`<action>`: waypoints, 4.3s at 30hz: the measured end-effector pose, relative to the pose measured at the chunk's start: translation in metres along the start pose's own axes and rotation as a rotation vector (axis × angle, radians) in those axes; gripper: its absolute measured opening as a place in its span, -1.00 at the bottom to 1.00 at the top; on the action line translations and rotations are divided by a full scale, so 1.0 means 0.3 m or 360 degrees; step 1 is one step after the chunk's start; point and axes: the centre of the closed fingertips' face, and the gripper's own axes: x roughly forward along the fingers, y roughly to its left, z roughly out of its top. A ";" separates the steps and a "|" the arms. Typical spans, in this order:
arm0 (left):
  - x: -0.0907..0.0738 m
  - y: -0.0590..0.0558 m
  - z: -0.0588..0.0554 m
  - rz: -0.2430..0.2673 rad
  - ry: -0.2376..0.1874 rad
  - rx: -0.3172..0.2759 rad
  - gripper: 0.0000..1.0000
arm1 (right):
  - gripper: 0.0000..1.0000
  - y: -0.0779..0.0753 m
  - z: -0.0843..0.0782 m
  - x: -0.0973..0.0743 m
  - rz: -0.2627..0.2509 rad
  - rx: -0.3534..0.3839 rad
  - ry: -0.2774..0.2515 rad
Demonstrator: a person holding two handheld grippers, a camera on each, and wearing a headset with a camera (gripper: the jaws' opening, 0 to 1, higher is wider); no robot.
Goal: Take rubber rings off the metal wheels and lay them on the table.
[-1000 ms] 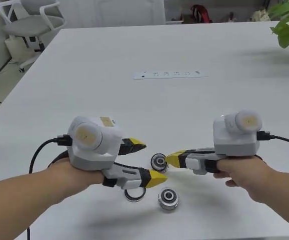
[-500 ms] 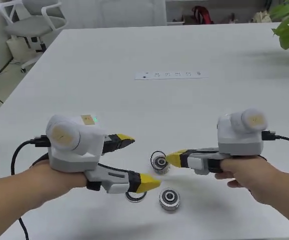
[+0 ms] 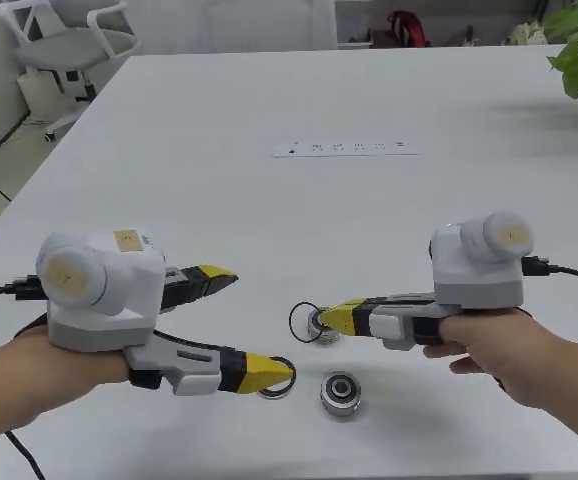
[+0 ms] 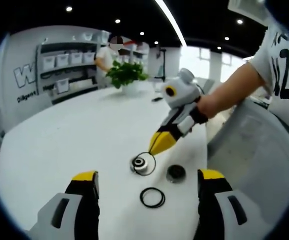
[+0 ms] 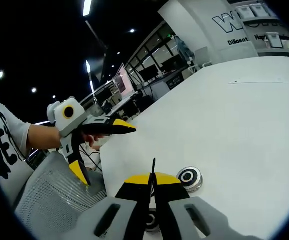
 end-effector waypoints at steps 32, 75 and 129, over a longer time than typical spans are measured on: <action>-0.107 -0.014 -0.054 0.0041 0.0051 0.0033 0.81 | -1.00 0.108 -0.090 0.093 0.0192 0.0020 0.0214; -0.104 -0.022 -0.102 0.0024 0.0107 0.0007 0.79 | -0.77 0.040 -0.152 0.116 0.0063 -0.0094 0.0288; -0.163 -0.028 -0.034 0.0075 0.0086 0.0009 0.79 | 0.29 0.049 0.015 -0.255 -0.0163 -0.0677 0.0060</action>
